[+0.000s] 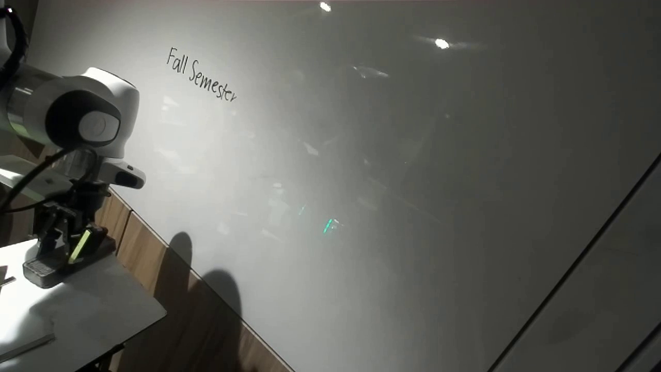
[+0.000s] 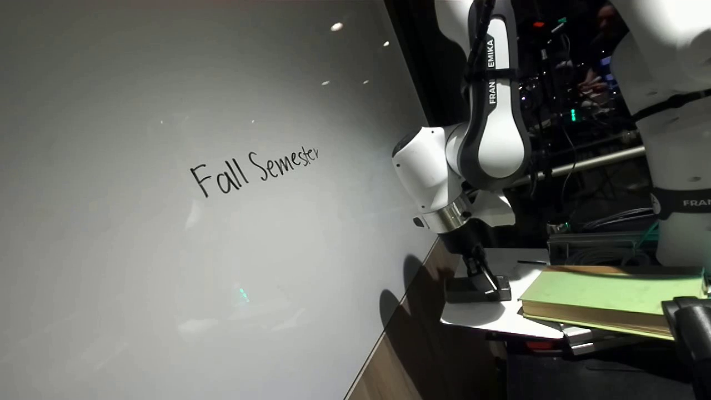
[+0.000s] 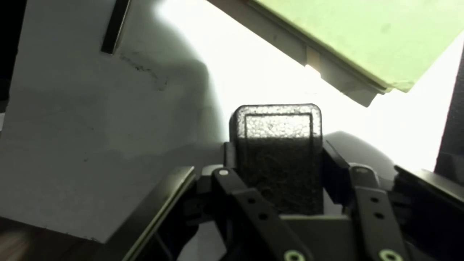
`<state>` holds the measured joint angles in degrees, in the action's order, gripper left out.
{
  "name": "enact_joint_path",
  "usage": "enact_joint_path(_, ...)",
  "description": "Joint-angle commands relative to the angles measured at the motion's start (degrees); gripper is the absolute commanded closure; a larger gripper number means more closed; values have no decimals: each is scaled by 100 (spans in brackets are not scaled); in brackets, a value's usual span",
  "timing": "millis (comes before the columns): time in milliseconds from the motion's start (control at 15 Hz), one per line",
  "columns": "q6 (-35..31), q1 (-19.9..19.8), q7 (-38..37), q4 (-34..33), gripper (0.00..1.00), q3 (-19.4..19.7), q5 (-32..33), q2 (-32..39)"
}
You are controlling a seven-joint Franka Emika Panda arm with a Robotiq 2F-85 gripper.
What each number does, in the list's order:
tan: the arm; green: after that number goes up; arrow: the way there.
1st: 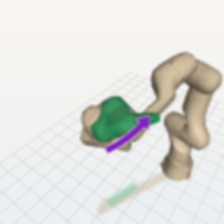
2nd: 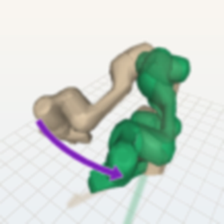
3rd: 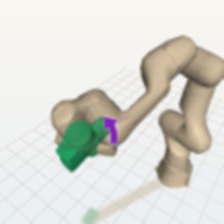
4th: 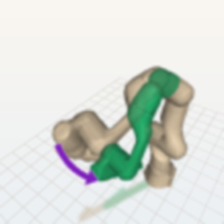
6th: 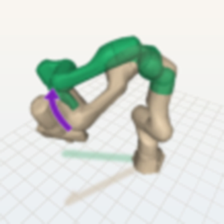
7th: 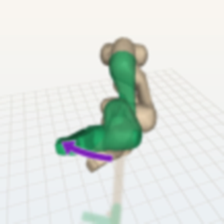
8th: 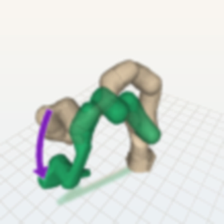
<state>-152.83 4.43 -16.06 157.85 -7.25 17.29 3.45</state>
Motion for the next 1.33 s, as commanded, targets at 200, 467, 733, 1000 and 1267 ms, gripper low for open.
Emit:
enact_joint_path(200,242,284,119,-67,69,-9,-101,-697)
enact_joint_path(467,611,156,433,-73,69,32,-252,-1709)
enact_joint_path(733,1089,6,780,-60,69,129,-367,-2841)
enact_joint_path(1000,1315,-127,932,-387,69,223,-507,-3418)
enact_joint_path(1267,1237,-248,864,-879,69,175,-547,-3402)
